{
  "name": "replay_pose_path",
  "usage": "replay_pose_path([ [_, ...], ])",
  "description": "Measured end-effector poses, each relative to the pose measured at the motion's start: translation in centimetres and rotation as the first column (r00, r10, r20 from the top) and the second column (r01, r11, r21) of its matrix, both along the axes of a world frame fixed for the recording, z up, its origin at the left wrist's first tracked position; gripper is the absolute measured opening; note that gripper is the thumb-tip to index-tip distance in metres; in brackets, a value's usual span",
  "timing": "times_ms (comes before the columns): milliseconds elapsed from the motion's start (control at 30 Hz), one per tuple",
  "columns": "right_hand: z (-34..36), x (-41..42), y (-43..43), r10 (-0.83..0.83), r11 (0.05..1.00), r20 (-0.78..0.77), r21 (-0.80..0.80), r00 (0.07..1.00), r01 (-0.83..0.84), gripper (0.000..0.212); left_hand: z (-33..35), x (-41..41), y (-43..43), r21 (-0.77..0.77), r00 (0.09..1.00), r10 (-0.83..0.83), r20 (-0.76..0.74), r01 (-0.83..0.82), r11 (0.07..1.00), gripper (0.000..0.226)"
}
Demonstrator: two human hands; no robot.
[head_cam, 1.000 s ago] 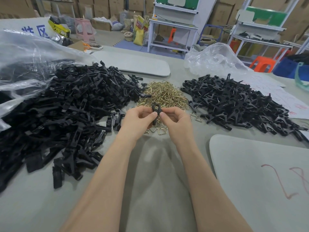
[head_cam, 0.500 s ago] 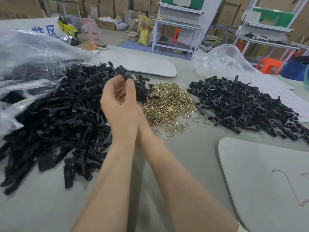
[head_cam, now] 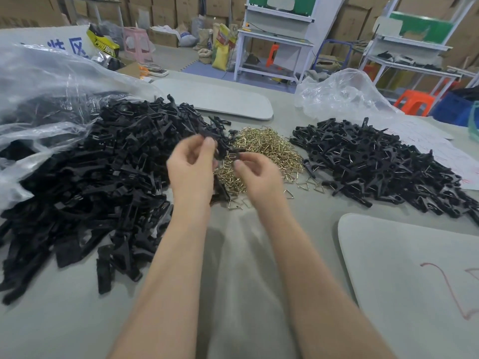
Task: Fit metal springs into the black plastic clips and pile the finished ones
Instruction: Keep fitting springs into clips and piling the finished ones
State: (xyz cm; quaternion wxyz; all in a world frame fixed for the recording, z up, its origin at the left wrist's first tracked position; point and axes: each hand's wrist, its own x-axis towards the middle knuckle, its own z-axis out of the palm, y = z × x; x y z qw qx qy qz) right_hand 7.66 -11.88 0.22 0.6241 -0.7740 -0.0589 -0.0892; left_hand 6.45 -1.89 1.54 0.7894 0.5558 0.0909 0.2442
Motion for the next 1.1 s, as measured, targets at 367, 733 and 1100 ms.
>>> replay_pose_path([
  [367,-1.3,-1.2,-5.0,-0.041,0.982,-0.026,0.185,0.999,0.045,0.023,-2.7,0.3,-2.7,0.176,0.881,-0.396,-0.257,0.446,0.878,0.011],
  [733,-1.3,-1.3,-5.0,-0.077,0.986,0.015,0.150,0.997,0.074,0.024,-2.8,0.4,-2.6,0.219,0.899,-0.361,-0.247,0.415,0.883,0.016],
  [1100,-1.1,-1.5,-4.9,-0.100,0.984,0.018,0.153,0.995,0.096,0.019,-2.7,0.4,-2.4,0.092,0.872,-0.419,-0.252,0.452,0.887,0.009],
])
